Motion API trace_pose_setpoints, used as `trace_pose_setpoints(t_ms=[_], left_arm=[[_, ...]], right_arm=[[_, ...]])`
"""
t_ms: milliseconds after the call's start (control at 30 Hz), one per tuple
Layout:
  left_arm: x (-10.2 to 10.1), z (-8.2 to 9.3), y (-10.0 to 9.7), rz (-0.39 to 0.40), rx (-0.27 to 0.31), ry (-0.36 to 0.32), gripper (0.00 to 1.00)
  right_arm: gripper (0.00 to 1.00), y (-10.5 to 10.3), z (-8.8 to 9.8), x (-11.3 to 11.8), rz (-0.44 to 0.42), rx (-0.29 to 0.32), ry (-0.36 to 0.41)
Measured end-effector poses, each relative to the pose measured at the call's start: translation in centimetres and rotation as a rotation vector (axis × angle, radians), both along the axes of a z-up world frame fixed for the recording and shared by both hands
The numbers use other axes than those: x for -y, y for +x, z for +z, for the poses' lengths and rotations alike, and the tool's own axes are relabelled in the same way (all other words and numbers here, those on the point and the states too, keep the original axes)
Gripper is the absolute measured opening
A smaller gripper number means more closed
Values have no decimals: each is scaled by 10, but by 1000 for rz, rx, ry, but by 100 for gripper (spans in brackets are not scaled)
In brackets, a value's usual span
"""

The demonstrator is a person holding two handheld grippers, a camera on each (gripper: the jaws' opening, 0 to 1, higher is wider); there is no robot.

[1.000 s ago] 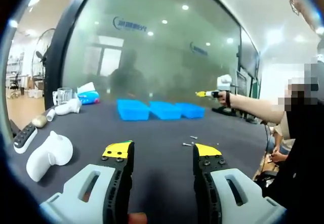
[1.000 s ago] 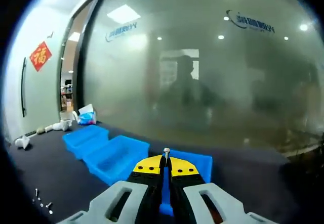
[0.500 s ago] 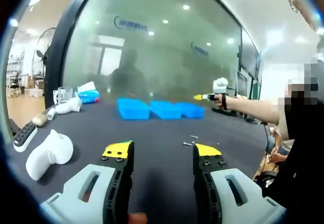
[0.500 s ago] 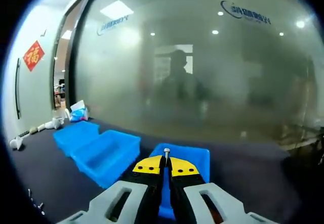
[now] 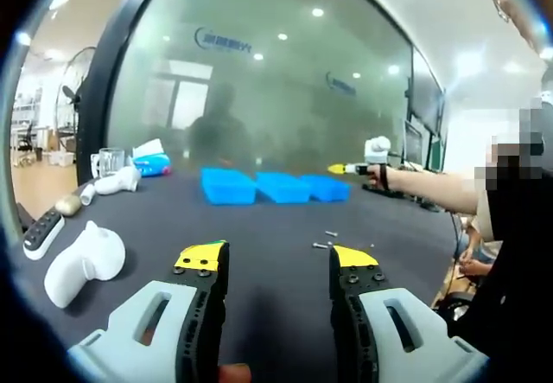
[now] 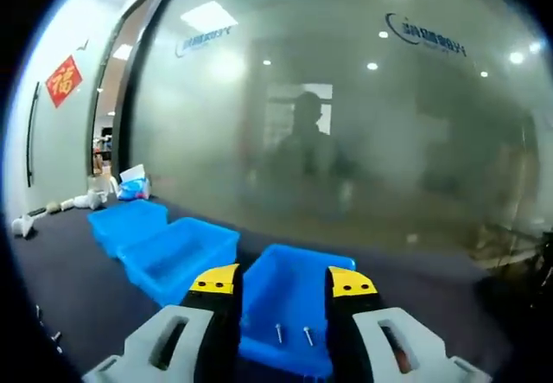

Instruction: Sort the screws, nuts, and washers into the corresponding bins

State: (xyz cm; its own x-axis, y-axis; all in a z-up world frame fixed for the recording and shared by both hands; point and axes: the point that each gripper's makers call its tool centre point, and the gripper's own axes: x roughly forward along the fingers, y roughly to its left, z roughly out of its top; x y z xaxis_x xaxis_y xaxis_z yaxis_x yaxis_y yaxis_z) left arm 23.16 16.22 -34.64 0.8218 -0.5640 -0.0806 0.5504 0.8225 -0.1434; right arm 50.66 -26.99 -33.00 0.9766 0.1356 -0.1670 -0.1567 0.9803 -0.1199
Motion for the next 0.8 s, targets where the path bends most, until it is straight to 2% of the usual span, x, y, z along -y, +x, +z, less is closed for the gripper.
trace_pose_setpoints(t_ms=[233, 333, 467, 600, 633, 800], left_arm=[[1, 3, 1, -2, 5, 1, 45], [3, 4, 1, -6, 7, 1, 45], [6, 6, 1, -12, 7, 16, 45], [7, 8, 0, -12, 14, 13, 45], [7, 9, 0, -12, 14, 10, 45], [9, 6, -1, -17, 7, 9, 45]], right_arm=[[41, -21, -5, -13, 55, 4, -31], [41, -36, -2, -19, 80, 18, -25], [41, -59, 4, -33, 130, 33, -61], [40, -83, 20, -45, 164, 66, -29], [40, -91, 23, -52, 185, 67, 13], [40, -138, 37, -63, 236, 109, 74]])
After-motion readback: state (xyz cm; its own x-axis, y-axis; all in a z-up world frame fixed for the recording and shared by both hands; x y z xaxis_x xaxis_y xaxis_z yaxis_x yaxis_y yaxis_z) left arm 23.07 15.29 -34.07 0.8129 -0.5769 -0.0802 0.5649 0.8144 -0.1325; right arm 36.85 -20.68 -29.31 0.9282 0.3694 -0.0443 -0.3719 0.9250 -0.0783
